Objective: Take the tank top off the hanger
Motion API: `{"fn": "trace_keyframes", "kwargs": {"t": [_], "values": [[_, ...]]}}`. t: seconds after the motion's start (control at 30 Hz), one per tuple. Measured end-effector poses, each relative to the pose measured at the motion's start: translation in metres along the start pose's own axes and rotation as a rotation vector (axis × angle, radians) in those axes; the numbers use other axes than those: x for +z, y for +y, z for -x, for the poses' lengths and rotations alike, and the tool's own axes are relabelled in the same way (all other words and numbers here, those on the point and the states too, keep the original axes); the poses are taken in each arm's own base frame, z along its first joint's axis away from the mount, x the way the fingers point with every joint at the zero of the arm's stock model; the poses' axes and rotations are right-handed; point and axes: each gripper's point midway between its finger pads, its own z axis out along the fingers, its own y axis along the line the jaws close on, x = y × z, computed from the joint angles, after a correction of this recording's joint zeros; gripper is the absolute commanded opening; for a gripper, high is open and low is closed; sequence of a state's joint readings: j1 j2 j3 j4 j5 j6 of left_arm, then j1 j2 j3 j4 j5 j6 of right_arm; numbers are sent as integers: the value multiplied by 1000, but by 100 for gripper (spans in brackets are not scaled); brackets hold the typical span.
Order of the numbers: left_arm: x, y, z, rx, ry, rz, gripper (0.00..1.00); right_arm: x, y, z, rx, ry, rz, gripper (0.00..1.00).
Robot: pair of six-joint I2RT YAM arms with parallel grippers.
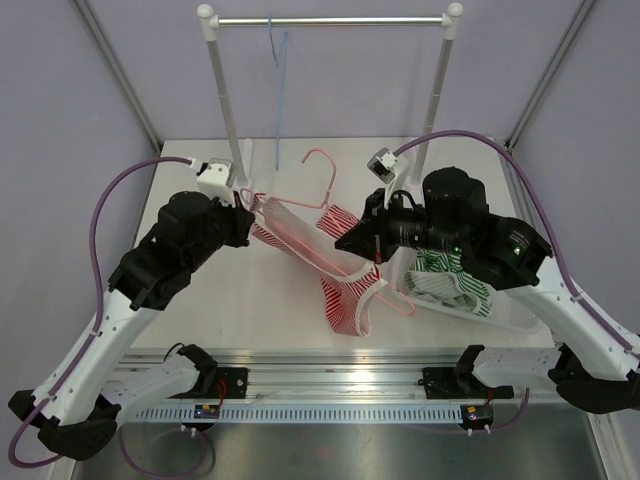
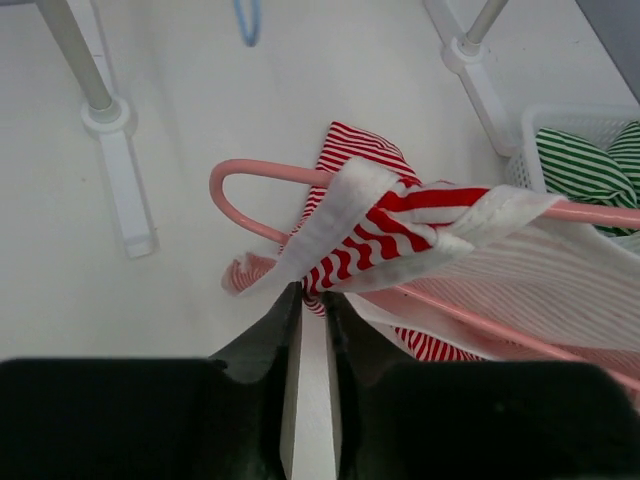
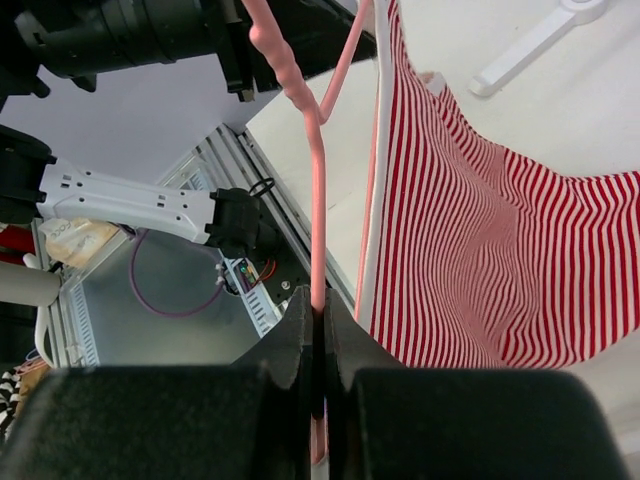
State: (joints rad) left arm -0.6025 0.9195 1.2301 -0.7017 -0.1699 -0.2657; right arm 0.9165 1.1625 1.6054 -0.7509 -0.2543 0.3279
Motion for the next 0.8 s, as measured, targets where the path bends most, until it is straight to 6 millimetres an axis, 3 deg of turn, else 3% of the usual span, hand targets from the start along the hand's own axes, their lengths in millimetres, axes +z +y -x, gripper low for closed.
{"fn": "trace_keyframes", "kwargs": {"t": [0.23,0.4,0.53,0.8], "values": [[-11,21,7,-19,-47,110,0,9,-11,-15,-33,40,-20,0],[-20,54,9,-62,-70,303,0,18,-24,-50,-79,125,-5,0],[-26,71,3,-93,-66,412,0,12,-28,-74,-106,152,16,0],[-17,72,-6,-159,-17,423,0,-28,-12,-56,-240,-91,95,0]]}}
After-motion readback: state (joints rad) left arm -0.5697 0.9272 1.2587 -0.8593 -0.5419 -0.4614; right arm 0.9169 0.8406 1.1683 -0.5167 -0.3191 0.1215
